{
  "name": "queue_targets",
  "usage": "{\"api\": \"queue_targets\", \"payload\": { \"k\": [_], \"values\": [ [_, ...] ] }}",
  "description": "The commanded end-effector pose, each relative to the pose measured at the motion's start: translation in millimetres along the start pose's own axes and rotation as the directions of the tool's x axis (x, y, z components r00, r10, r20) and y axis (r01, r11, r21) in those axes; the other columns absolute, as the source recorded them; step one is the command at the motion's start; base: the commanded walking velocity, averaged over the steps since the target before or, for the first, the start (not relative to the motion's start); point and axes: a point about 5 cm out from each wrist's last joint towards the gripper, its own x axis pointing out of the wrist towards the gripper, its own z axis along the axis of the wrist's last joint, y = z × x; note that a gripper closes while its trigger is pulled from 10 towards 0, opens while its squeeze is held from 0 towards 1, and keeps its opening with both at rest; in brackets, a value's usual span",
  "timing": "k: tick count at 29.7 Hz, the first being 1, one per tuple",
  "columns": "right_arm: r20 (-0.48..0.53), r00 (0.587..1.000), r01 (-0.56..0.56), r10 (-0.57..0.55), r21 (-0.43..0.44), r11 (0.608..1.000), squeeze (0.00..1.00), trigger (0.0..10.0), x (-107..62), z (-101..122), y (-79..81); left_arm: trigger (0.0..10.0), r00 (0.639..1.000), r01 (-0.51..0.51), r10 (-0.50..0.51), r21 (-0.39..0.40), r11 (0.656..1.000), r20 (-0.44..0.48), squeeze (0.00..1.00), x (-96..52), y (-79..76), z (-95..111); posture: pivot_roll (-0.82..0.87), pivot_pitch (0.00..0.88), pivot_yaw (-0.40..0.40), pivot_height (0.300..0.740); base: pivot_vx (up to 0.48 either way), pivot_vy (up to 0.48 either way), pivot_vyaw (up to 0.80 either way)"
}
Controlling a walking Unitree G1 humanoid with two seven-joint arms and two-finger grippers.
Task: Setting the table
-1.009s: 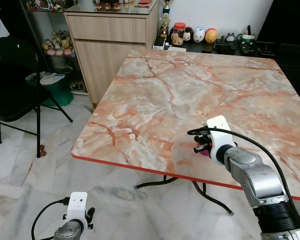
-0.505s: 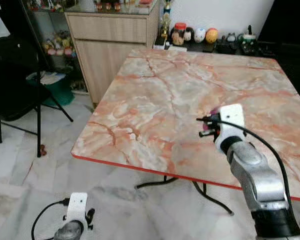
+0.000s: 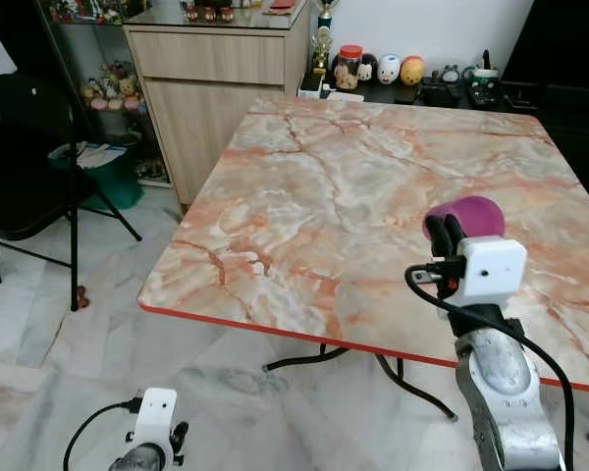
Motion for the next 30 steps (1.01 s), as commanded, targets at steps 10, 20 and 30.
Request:
{"api": "queue_targets", "payload": {
  "k": [10, 20, 30],
  "values": [
    [0.092, 0.995, 0.045, -0.048, 0.029, 0.999, 0.0, 10.0, 17.9, 16.5, -1.9, 10.0, 1.0, -0.013, 0.013, 0.02, 1.0, -0.019, 0.0, -0.3, 6.7, -1.2, -0.02, 0.0, 0.012, 0.74, 0.0, -0.261, 0.0],
    [0.062, 0.994, 0.083, -0.085, 0.044, 0.996, 0.0, 10.0, 27.1, 13.5, -3.5, 10.0, 1.0, -0.016, 0.016, 0.006, 1.0, -0.008, 0.0, 0.9, 4.4, 2.6, 0.0, 0.0, -0.005, 0.74, 0.0, -0.355, -0.07],
    [0.085, 0.992, 0.086, -0.091, 0.064, 0.994, 0.0, 10.0, 29.6, 17.8, -3.2, 10.0, 1.0, -0.02, 0.02, -0.001, 1.0, -0.024, 0.0, 0.1, 4.1, -1.6, -0.01, 0.0, -0.008, 0.74, 0.0, -0.355, -0.28]
  ]
}}
